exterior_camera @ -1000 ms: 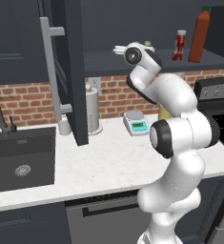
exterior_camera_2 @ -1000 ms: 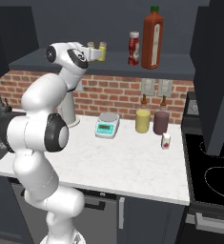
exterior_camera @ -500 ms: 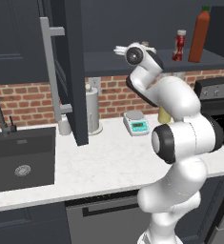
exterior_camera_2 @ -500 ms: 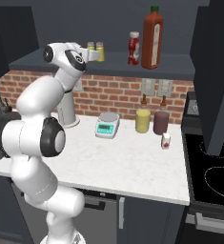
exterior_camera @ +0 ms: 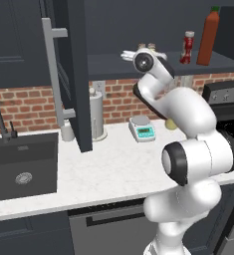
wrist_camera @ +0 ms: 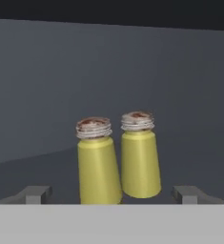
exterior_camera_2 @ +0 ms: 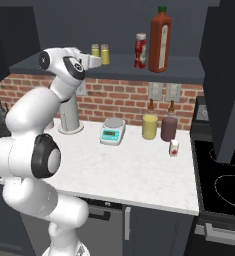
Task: Put the shaker and condiment bottle from the counter next to their counterparts in the cabinet.
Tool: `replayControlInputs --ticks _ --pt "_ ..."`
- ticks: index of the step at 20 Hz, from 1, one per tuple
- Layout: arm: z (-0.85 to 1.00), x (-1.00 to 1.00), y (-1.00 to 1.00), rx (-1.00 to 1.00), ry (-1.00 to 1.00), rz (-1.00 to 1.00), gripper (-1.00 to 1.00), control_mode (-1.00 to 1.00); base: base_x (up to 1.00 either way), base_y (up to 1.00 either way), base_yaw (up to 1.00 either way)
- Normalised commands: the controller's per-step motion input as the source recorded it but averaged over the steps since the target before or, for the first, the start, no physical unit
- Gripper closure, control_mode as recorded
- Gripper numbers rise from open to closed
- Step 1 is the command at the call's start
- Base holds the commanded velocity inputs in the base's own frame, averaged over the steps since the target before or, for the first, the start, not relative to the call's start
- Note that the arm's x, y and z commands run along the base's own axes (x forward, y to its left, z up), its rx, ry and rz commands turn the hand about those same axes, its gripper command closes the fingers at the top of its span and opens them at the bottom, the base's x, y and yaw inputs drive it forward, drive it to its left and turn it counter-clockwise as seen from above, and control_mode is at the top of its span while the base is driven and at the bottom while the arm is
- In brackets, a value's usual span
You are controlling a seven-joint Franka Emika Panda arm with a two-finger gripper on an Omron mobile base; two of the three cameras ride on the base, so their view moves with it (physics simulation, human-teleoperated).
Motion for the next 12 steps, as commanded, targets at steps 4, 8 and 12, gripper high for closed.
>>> replayControlInputs --ticks 4,8,12 --pt "0.02 -0.48 0.0 0.05 0.0 0.0 -1.0 -1.0 0.0 0.0 0.0" --pt "0.05 -0.51 0.0 0.06 0.0 0.0 -1.0 -1.0 0.0 0.0 0.0" --pt "0.05 -0.55 0.01 0.06 0.0 0.0 -1.0 -1.0 0.0 0.0 0.0"
